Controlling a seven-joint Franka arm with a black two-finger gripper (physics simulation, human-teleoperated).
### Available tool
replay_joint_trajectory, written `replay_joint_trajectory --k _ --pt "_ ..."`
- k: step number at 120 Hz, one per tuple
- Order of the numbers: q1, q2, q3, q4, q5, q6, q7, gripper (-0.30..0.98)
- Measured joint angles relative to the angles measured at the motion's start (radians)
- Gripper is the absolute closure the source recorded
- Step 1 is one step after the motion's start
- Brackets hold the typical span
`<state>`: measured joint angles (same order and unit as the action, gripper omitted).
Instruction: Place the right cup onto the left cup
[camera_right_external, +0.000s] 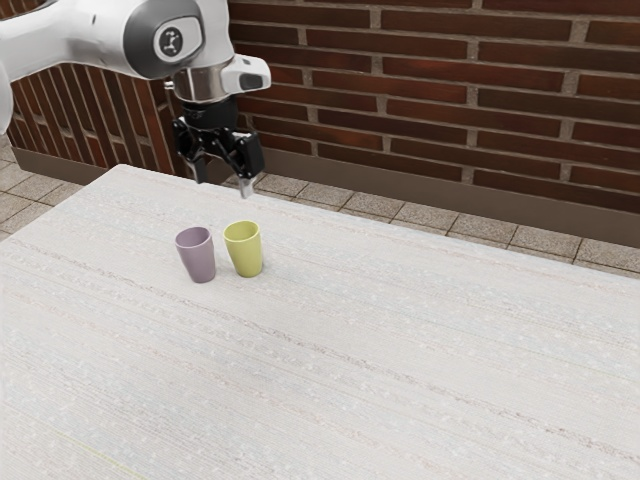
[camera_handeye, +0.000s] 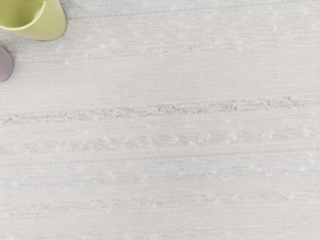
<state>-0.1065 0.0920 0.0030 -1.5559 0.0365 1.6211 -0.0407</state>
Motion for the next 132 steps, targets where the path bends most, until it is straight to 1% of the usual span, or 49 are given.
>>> replay_joint_trajectory --k 36,57,68,92,109,132 --pt "0.011 0.021 0.000 0.000 0.000 0.033 0.002 0.00" --pt "0.026 0.060 0.004 0.002 -0.005 0.071 0.002 0.00" --pt "0.032 0.085 0.021 0.003 -0.003 0.092 0.002 0.01" --pt "0.045 0.147 0.027 0.022 0.003 0.133 0.005 0.12" --pt "0.060 0.191 0.028 0.054 0.018 0.158 0.009 0.22" --pt "0.081 0.255 0.026 0.097 0.046 0.179 0.017 0.31"
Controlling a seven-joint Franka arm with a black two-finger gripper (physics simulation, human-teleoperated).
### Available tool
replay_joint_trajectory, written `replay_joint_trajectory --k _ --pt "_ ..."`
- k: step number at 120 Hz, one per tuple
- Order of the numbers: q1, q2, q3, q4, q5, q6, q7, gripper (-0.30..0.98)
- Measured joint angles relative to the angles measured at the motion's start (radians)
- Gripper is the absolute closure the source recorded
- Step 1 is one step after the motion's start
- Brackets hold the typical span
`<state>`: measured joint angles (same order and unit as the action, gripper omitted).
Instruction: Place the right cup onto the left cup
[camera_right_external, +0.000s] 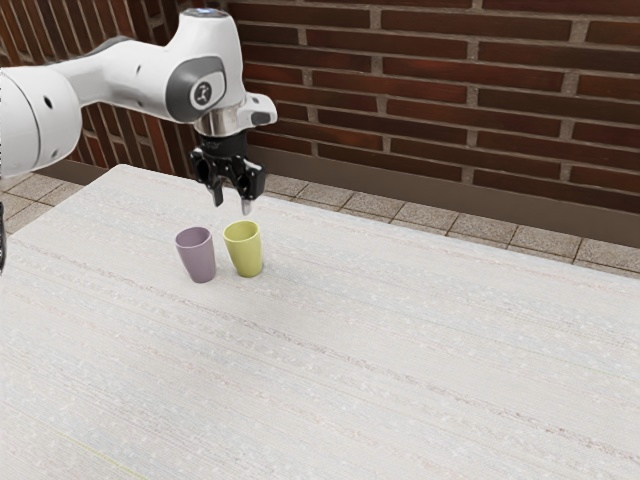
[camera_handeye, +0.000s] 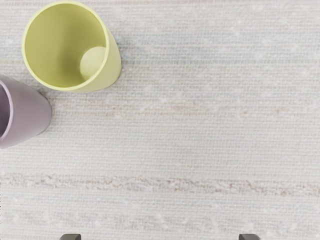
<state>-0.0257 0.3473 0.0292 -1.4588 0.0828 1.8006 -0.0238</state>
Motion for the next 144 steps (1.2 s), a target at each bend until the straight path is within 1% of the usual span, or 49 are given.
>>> replay_joint_trajectory --k 23,47,84,128,144 --pt "0.011 0.042 0.015 0.004 0.007 0.033 0.012 0.37" --pt "0.038 0.110 0.017 0.035 0.006 0.082 0.042 0.39" --pt "0.068 0.222 -0.016 0.147 0.006 0.123 0.096 0.40" --pt "0.097 0.267 -0.019 0.148 -0.034 0.145 0.134 0.41" --pt "0.117 0.294 -0.038 0.160 -0.038 0.155 0.147 0.41"
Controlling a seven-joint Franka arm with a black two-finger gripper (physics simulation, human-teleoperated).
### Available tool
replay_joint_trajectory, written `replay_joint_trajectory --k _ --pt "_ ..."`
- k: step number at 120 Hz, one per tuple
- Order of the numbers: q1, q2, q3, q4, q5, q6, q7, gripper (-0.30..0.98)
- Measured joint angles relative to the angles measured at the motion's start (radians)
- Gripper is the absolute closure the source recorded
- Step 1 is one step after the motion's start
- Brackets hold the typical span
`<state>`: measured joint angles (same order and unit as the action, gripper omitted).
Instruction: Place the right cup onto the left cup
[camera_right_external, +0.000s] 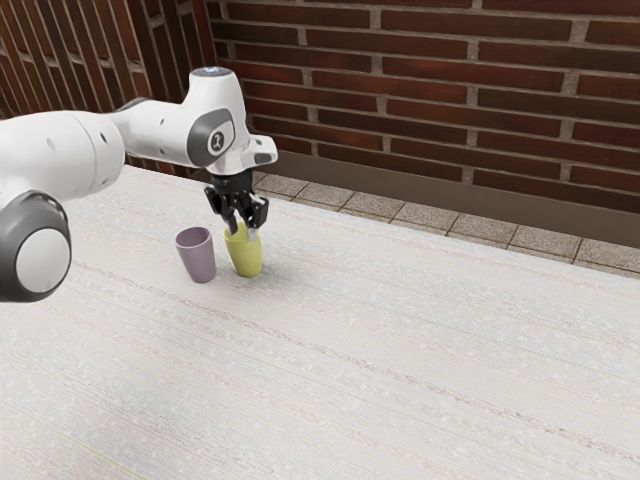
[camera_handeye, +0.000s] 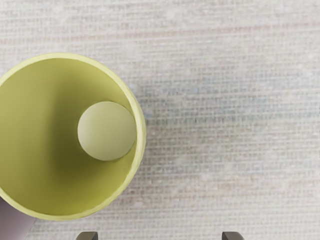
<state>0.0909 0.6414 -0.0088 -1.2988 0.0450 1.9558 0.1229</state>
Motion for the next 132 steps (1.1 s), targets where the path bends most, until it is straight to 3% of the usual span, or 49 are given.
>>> replay_joint_trajectory --k 50,132 --pt "0.042 0.065 -0.052 0.071 0.012 0.009 0.038 0.41" --pt "0.114 0.181 -0.151 0.175 0.115 0.010 0.077 0.42"
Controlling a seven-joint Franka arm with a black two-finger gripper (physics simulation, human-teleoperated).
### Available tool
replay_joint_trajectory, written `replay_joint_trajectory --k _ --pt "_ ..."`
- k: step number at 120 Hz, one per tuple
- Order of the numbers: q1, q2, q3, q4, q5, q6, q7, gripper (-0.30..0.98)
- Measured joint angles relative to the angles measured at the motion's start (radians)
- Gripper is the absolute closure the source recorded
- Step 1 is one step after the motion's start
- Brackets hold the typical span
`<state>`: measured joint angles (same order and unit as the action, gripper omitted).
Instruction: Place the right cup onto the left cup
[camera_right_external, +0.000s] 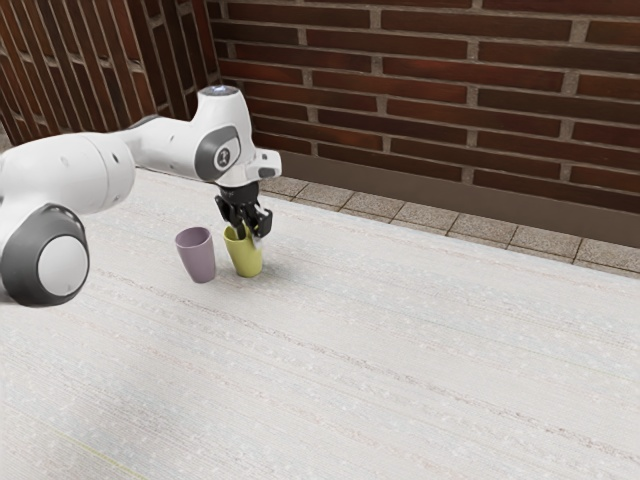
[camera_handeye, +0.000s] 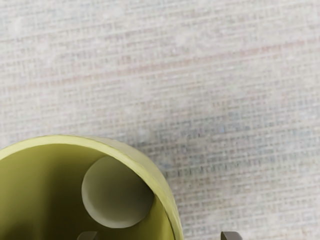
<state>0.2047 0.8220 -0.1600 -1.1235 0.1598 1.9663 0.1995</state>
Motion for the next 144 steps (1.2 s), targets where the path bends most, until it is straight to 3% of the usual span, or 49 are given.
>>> replay_joint_trajectory --k 69,123,144 --pt "0.002 0.009 0.001 0.006 0.006 -0.002 0.010 0.73" --pt "-0.005 -0.022 0.012 0.005 0.002 -0.012 0.013 0.78" --pt "-0.032 -0.089 0.018 -0.016 0.006 -0.015 0.013 0.78"
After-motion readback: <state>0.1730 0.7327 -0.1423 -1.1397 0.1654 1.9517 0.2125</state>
